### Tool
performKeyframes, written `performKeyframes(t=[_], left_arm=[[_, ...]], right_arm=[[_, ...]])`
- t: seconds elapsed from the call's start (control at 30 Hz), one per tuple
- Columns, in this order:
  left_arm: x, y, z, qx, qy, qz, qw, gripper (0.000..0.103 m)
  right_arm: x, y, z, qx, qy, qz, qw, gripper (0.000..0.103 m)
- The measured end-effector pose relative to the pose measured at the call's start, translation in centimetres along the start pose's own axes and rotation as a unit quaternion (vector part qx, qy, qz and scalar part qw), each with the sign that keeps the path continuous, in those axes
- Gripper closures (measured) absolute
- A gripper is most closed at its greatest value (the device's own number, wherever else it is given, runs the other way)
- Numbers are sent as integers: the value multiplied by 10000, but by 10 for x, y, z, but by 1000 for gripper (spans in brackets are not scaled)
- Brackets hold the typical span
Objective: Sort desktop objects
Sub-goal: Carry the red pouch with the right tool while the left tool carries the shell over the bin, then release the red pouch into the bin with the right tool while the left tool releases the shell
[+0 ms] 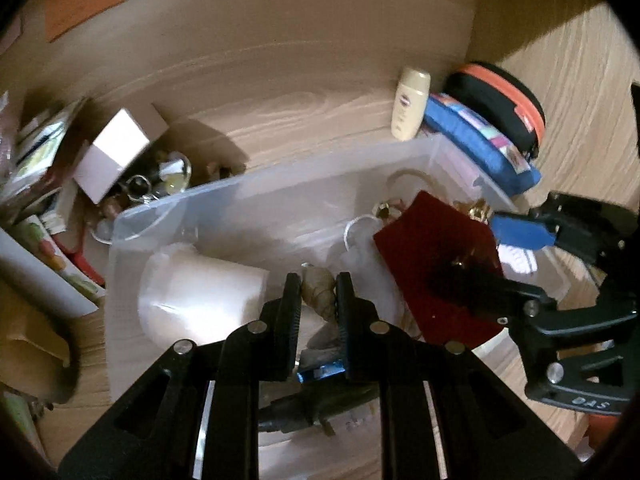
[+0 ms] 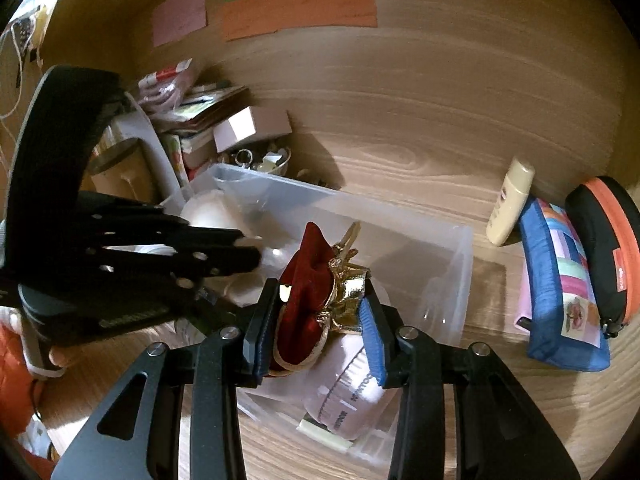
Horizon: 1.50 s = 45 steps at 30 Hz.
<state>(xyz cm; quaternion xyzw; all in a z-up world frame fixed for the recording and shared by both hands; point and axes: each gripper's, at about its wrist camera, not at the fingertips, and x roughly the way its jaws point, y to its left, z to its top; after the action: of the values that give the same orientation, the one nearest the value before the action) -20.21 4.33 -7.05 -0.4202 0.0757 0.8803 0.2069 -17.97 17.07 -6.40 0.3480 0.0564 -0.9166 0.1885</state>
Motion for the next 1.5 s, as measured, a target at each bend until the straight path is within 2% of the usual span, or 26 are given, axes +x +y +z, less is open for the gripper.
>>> performKeyframes(t=[0.4,0.57,0.63,0.73,0.9,0.93,0.97,1.03,1.2,1.27,1.4,1.5], left_arm=[[8,2,-2,105,81,110,9999,86],[1,4,-3,120,6,176,9998,67],[-2,4,-2,163,-70,240,9996,64],[-5,5,-1,130,-69,91,9999,54],[-10,3,0,158,-61,116,9998,48],[-12,2,0,180,-87,125,9997,44],[-16,1,0,191,-138,178,9996,36],[-25,2,-1,221,-307,366,9986,26],[-43,4,0,200,-500,588,9968,21],[-50,6,-1,175,-552,713,9958,15],[-63,9,-4,149,-616,924,9937,12],[-72,12,-9,114,-607,939,9937,9]], right_arm=[[-1,9,-1,-169,-49,-131,9998,64],[-7,8,0,-148,-168,-102,9997,60],[-10,8,0,-138,-234,-106,9996,58],[-15,6,1,-100,-311,-135,9994,56],[-21,-5,3,128,-362,-62,9992,51],[-23,-7,4,177,-366,-24,9992,48],[-25,-10,4,242,-393,6,9989,46],[-26,-12,6,305,-442,16,9986,34],[-32,-16,7,426,-526,85,9977,25],[-32,-17,8,449,-508,100,9976,25],[-34,-19,9,501,-500,73,9975,21],[-40,-19,9,550,-542,-8,9970,21]])
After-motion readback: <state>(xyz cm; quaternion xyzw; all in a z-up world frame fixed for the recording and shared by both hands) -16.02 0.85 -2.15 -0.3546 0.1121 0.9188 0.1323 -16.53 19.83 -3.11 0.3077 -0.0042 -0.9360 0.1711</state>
